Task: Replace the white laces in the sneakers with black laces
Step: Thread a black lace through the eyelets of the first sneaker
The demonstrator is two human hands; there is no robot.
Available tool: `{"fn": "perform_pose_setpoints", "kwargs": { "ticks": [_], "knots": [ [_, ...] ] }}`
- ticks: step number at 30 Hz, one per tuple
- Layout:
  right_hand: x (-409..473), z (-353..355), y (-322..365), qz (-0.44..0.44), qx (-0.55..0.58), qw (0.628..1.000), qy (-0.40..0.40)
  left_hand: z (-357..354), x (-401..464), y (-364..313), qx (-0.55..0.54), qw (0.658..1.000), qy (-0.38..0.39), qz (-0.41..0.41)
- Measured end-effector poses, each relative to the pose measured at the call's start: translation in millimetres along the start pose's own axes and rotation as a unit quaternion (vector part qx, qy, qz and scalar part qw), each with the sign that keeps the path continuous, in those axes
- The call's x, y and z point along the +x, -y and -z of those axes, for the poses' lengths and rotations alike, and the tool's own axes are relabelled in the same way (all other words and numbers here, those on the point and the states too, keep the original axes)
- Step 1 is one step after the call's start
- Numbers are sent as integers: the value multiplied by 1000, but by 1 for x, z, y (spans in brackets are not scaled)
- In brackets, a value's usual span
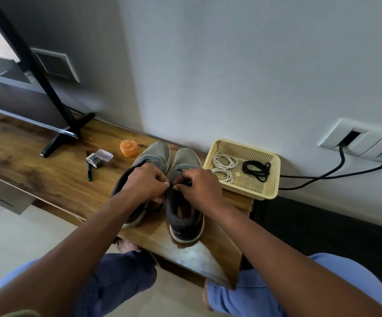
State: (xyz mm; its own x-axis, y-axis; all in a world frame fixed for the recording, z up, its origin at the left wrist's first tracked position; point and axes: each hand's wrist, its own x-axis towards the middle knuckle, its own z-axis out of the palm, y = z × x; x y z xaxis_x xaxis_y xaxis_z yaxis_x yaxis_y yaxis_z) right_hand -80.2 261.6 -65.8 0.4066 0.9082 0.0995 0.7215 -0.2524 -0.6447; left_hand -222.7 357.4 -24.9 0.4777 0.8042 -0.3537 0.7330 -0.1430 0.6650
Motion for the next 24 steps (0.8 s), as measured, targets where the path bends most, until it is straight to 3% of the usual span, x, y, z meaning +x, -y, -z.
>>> {"fn": "perform_pose_setpoints", "kwargs": {
  "ticks": [6,12,17,24],
  "knots": [
    [2,0,-1,3,-8,1000,-3,-3,6,6,-78,996,46,24],
    [-4,1,7,45,-40,998,6,0,3,1,-18,1000,17,-5],
    [-8,0,10,54,-148,987,-17,5,-6,-8,81,995,-33,-56],
    [-9,4,11,31,-139,990,-12,18,-16,-14,82,991,-91,-61]
  ]
}}
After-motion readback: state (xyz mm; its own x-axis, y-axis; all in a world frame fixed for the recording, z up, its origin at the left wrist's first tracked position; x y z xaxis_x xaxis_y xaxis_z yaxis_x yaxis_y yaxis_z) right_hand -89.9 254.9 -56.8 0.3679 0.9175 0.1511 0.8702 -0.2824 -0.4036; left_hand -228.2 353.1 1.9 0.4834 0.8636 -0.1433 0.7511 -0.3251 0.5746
